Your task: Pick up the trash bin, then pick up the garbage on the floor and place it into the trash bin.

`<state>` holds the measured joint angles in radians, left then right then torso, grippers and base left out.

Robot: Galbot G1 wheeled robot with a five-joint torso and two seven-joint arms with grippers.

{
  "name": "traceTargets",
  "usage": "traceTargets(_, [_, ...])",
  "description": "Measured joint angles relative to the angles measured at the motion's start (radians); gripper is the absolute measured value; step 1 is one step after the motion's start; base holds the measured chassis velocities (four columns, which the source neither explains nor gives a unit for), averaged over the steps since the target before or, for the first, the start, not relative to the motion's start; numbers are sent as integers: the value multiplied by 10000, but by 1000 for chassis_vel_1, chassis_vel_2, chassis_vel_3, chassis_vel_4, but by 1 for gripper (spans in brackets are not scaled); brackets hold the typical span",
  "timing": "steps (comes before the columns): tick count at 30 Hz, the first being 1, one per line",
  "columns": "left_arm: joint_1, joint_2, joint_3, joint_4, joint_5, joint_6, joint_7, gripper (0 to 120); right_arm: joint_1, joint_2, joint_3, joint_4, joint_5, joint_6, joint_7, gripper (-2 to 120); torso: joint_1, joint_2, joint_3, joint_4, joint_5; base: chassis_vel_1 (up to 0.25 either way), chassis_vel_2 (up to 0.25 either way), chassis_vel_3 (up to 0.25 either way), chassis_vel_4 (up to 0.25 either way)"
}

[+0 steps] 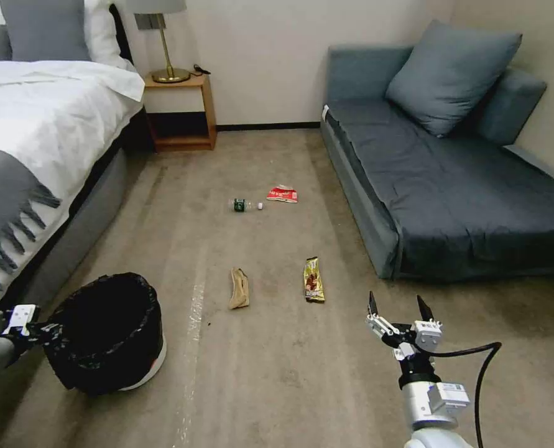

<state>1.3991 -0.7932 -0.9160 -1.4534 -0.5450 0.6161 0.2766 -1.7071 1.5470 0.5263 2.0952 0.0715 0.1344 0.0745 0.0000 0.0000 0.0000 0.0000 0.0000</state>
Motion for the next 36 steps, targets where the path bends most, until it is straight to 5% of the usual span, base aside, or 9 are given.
traceTargets(4, [-12, -110, -8, -57, -81, 32, -1, 10, 64, -1, -17, -1, 1, -24, 3, 100, -1, 0, -1, 0, 1, 0, 0, 0, 0])
traceTargets(11, [93, -378, -134, -318, -123, -67, -319, 8, 80, -23, -91, -37, 15, -13, 8, 100, 0, 0, -1, 1, 2, 0, 0, 0, 0])
traceTargets(26, [1413, -915, -1469, -4328, -707, 450, -1256, 5, 59, -220, -261, -72, 130, 239, -83, 100, -1, 0, 0, -3, 1, 0, 0, 0, 0])
traceTargets(36, [2630, -1569, -2832, -5169, 281, 467, -1336, 5, -52, -339, -217, -378, -275, 1306, -414, 100, -1, 0, -1, 1, 1, 0, 0, 0, 0])
